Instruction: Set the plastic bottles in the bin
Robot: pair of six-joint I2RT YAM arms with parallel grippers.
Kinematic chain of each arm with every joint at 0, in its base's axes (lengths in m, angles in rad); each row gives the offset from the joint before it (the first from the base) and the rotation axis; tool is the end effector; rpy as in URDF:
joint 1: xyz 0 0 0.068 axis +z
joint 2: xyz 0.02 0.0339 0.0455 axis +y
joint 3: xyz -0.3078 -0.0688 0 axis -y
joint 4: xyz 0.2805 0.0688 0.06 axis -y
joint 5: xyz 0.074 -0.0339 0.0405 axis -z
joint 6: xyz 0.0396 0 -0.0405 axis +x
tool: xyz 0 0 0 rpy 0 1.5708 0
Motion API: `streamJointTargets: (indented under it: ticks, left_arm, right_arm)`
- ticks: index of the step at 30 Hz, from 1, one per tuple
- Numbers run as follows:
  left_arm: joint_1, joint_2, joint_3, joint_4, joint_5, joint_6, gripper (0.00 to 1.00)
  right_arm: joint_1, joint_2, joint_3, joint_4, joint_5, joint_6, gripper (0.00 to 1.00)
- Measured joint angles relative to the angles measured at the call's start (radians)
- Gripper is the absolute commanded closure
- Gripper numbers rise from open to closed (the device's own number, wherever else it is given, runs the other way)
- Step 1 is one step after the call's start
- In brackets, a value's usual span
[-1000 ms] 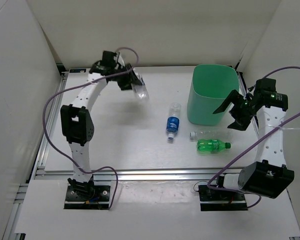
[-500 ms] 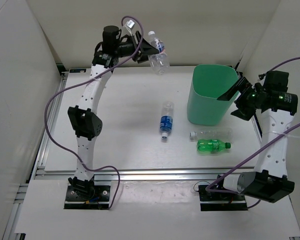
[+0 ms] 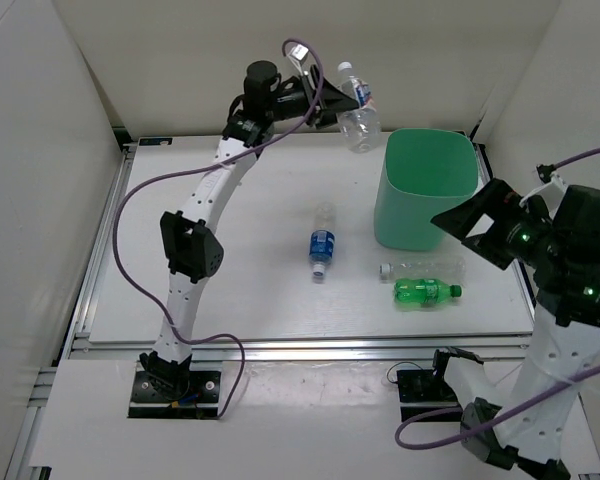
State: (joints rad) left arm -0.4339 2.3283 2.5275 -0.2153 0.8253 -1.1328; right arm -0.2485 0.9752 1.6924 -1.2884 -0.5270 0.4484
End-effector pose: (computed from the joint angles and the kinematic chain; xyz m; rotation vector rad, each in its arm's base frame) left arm 0.5280 -0.2767 0.4498 0.1107 1.9290 -1.7826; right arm 0.1118 -0.0078 0.5394 0.4277 2.0863 0.6804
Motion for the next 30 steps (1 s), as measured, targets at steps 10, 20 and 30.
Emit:
streamJointTargets:
  ticks: [10,20,30]
  left_arm:
    - [-0.175,0.008,0.000,0.101,-0.153,0.052,0.35]
    - [-0.239,0.106,0.000,0.224,-0.322,0.063,0.28]
    - [-0.245,0.167,-0.003,0.225,-0.391,0.063,0.00]
  right_arm:
    - [0.017,-0.124,0.029,-0.061,-0.123,-0.045,0.00]
    - [0.055,-0.169,0.107,-0.075,-0.187,-0.067,0.00]
    - [0.093,-0.130,0.156,-0.075,-0.153,-0.090,0.00]
